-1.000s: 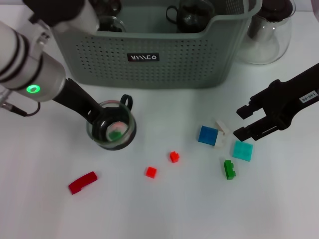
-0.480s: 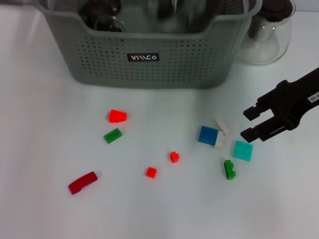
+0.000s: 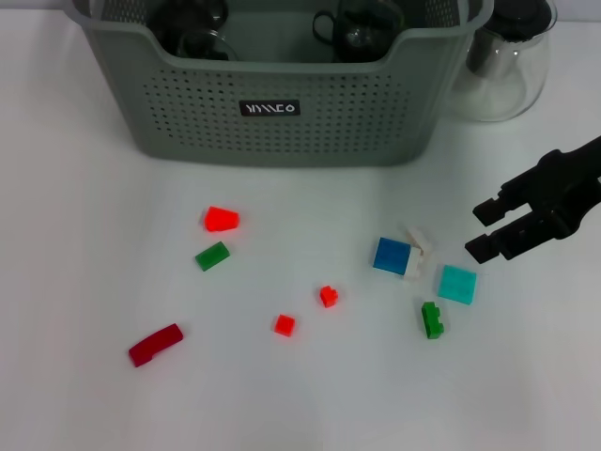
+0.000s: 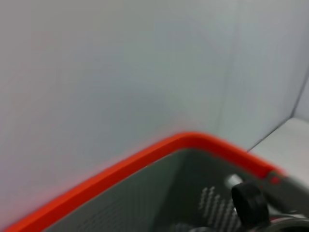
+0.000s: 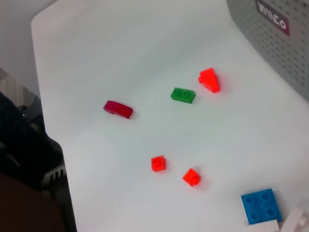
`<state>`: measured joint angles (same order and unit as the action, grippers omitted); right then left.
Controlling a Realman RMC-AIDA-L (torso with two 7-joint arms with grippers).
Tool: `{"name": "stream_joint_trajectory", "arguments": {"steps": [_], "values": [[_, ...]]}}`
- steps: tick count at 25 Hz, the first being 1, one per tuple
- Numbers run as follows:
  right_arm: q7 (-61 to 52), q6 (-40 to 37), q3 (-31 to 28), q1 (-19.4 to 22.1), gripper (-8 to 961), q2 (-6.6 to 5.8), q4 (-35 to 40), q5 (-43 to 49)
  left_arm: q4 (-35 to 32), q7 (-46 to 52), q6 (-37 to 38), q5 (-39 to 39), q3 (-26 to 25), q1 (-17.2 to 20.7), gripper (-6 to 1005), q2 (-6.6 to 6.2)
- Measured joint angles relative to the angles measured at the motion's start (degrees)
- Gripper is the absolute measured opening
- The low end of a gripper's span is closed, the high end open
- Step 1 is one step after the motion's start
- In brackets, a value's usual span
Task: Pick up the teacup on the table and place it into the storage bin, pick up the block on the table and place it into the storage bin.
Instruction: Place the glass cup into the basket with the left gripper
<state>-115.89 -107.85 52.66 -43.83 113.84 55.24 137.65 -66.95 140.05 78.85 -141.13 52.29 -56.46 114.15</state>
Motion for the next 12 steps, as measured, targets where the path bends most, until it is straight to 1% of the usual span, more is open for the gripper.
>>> {"name": "stream_joint_trajectory", "arguments": {"steps": [2,4,5,7,12], "values": [[-0.6,-0.1,0.0,0.0,676,-0.16,-0.1,0.0,7.9,-1.1,-4.1,-0.4,0.2,-2.1,46,-1.59],[-1.0,-0.3,0.0,0.1,677,-0.23,-0.1,0.0,13.2,-2.2,-6.8,-0.6,0.3,-3.5,46,-2.31],[-1.2,-0.3,0.0,0.1,677,-0.24,-0.2,0.0,14.8,-2.8,-7.8,-1.0,0.3,-3.8,46,-2.38],[-1.3,-0.3,0.0,0.1,677,-0.26,-0.5,0.0,16.7,-3.4,-9.9,-2.3,0.7,-4.1,47,-1.93],[-1.2,0.3,0.3,-0.1,677,-0.28,-2.1,0.2,20.3,-4.3,-15.2,-3.9,3.7,-3.9,47,-0.80]]}}
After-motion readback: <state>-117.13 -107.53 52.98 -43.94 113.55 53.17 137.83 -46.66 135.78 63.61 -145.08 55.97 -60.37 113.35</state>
